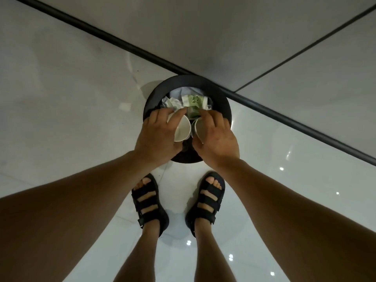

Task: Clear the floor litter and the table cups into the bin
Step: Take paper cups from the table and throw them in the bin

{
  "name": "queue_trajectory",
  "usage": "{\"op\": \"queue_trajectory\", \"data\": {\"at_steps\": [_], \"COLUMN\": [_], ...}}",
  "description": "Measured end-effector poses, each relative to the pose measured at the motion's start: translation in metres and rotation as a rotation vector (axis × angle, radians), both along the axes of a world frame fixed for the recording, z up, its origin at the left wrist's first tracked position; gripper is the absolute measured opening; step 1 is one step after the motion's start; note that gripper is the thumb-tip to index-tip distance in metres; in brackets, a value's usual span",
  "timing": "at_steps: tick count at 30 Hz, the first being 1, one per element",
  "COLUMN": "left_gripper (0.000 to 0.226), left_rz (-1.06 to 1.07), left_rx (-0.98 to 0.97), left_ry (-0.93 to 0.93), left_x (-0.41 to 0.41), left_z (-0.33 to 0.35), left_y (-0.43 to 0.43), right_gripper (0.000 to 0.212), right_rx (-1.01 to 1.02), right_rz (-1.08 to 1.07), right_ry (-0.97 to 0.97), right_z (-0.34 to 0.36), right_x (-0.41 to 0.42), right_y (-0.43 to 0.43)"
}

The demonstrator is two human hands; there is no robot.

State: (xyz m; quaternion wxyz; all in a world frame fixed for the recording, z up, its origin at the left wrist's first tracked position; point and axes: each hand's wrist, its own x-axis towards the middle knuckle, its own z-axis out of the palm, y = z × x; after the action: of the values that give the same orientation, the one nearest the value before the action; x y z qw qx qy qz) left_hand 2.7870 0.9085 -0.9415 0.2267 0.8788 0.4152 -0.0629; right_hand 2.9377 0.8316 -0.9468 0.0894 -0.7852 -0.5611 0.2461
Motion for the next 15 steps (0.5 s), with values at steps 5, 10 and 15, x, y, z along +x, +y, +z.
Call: {"op": "queue_trajectory", "data": {"at_steps": [5, 10, 15], "left_gripper": [0.085, 0.084, 0.085], "left_rz": [-0.107, -0.156, -0.1], "left_rx": [0.158, 0.172, 0.114], "left_ry": [0.142, 0.214, 0.218], "left_x": [-0.008, -0.02, -0.007], "left_z": [-0.019, -0.029, 0.016], "left_y": [-0.001, -0.009, 0.001], "right_gripper": [0.067, 0.089, 0.093], "right_rx": [0.081, -0.16, -0.198], "right_rz": [0.099, 0.245, 0.174], "right_ry": [-0.147, -0.252, -0.142], "right_z": [-0.013, -0.028, 0.001], "right_x": [0.004, 0.008, 0.011], "right_y": [-0.001, -0.011, -0.009]}}
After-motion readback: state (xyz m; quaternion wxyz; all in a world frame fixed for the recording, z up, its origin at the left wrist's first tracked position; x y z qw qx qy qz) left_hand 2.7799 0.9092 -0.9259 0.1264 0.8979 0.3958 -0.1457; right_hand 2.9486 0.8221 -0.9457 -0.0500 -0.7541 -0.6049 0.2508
